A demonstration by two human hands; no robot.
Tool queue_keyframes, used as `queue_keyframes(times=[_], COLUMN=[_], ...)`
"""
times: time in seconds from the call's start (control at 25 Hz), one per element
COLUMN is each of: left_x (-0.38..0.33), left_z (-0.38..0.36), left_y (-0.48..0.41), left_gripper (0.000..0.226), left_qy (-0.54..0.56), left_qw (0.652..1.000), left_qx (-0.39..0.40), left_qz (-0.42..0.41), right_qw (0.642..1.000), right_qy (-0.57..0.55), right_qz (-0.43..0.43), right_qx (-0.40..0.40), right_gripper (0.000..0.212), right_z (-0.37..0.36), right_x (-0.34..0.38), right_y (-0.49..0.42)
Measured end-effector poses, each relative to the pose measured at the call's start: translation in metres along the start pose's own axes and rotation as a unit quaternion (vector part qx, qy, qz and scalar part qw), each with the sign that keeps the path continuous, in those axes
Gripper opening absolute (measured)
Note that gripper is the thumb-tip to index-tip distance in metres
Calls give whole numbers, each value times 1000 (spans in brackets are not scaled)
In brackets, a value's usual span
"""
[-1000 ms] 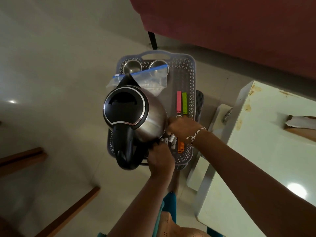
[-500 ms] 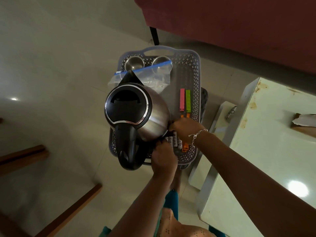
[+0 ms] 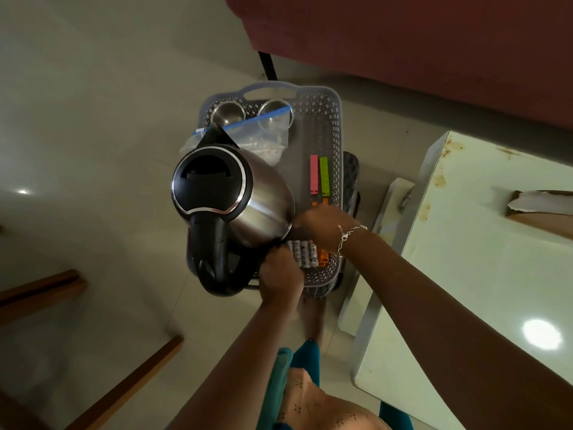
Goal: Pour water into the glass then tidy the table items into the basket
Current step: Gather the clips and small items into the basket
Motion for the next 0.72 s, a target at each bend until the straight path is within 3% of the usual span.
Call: queue_keyframes(times=[0.12,0.2,0.28,0.36,0.56,0.72], left_x=[1,-6,-23,-53,-165,-245], left_z=[8,20,26,20,-30,-72], left_y=[5,20,48,77,142,201], left_gripper=[26,26,25,25,61,73], left_qy=[-41,-54,-41,-9,-14,-26], left_qw=[999,990,963,935,908,878], left_qx=[-17,-119,-227,-267,-184,-137], left_qz=[2,-46,-138,-235,-375,-458], right_qw=[961,921,910,900,871,840], right_qy=[38,86,89,102,142,136], right_qz=[-21,-72,-121,-158,-268,-351], right_qx=[-273,-373,-387,-393,-387,-391], right_gripper=[29,39,57,66,74,75], right_z=[24,19,5,-6,-25,-43], right_x=[-6,-17,-30,-41,-77,-111], right_y=[42,77,108,142,259,363])
Point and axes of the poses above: each hand's wrist, its own y-axis away from the middle knuckle, its own z-axis out of the back of the hand, x = y × z, the point moved 5 cm from there along -y, towards the middle knuckle, and after that the axes turned 8 degrees about z, right-handed, at the moved point
